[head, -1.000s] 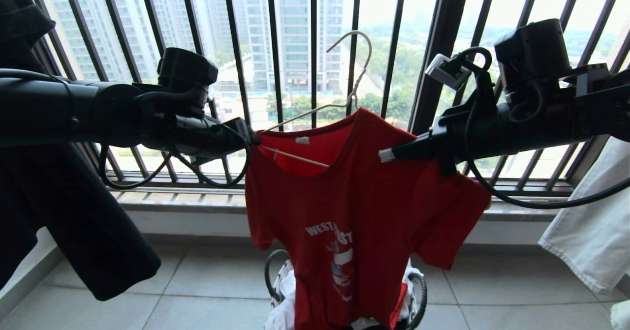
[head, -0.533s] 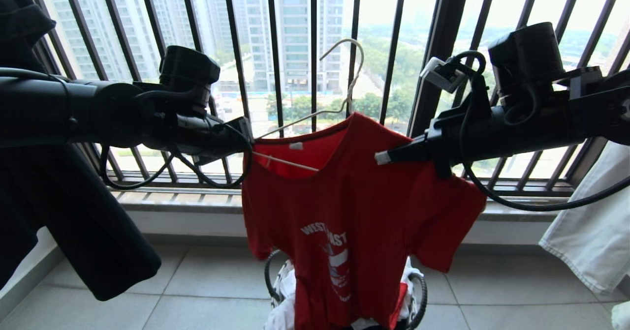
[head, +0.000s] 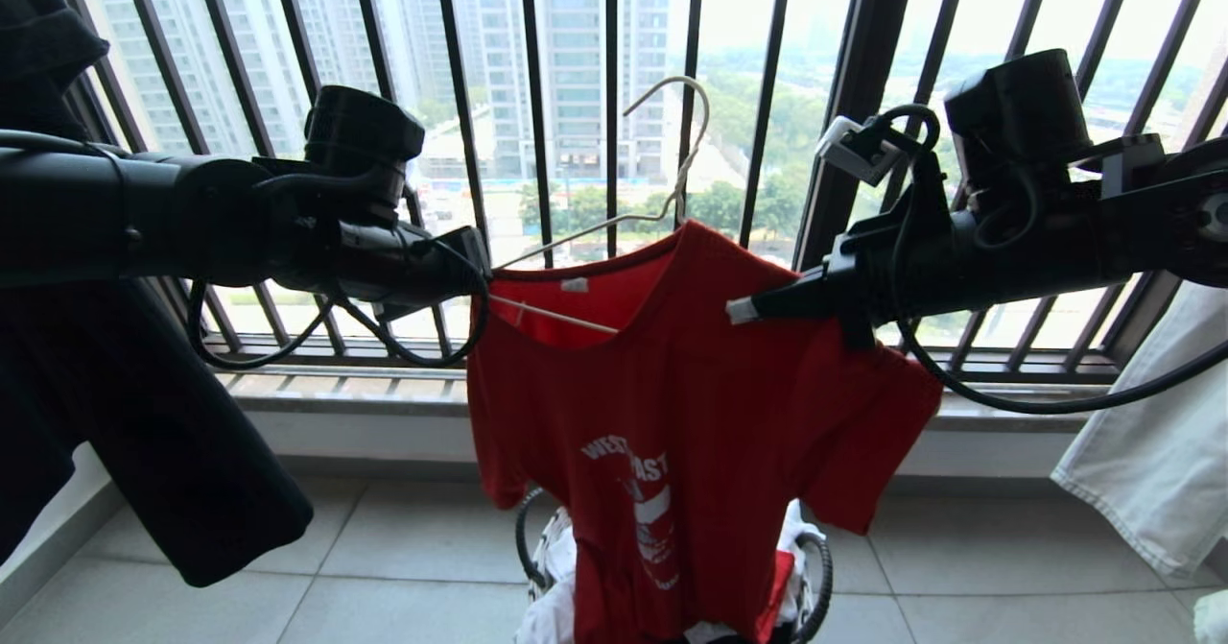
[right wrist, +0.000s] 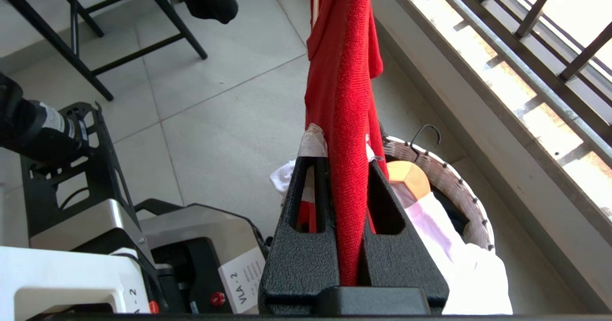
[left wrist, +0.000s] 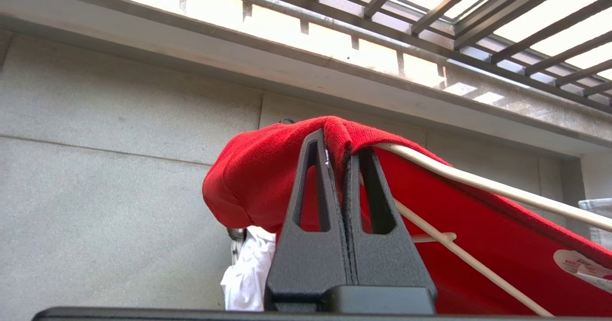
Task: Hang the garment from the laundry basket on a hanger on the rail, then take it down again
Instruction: Hang the clothes on the clothes rack
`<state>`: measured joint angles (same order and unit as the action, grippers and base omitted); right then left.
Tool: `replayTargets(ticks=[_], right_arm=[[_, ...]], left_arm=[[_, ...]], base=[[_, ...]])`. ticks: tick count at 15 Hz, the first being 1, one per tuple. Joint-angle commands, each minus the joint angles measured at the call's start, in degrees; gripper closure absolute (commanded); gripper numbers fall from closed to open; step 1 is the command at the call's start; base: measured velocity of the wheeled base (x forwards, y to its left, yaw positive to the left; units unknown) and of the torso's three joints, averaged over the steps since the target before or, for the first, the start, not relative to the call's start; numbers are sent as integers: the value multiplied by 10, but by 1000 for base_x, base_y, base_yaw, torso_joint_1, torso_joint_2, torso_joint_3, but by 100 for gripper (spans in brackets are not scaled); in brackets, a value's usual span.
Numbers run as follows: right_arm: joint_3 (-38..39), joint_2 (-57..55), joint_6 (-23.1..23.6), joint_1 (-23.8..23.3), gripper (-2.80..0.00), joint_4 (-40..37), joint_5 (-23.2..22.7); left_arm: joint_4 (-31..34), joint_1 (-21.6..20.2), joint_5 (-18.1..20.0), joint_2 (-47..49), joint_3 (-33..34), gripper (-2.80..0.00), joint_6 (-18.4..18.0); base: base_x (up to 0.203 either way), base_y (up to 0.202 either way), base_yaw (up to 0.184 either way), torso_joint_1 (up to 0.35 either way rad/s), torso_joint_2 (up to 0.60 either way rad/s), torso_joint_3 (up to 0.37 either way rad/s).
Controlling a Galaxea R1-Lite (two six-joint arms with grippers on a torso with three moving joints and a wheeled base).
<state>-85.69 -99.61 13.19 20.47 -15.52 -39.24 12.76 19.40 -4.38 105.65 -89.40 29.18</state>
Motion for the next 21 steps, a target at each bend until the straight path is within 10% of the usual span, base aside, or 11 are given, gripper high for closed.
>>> replayTargets(ticks=[1, 17, 18, 21], right_arm=[[-1, -11, 1, 5, 0, 0, -2], [3, -15, -2, 32, 0, -2, -1], [3, -15, -2, 32, 0, -2, -1], [3, -14, -2, 32, 0, -2, -1]], left_arm=[[1, 7, 3, -17, 11, 0, 2], [-2, 51, 0, -24, 35, 0, 3], [-2, 51, 0, -24, 36, -280, 3], [-2, 51, 0, -24, 35, -280, 3]], base=[[0, 0, 0, 0, 0, 0], [0, 0, 0, 0, 0, 0], [0, 0, 0, 0, 0, 0], [0, 0, 0, 0, 0, 0]])
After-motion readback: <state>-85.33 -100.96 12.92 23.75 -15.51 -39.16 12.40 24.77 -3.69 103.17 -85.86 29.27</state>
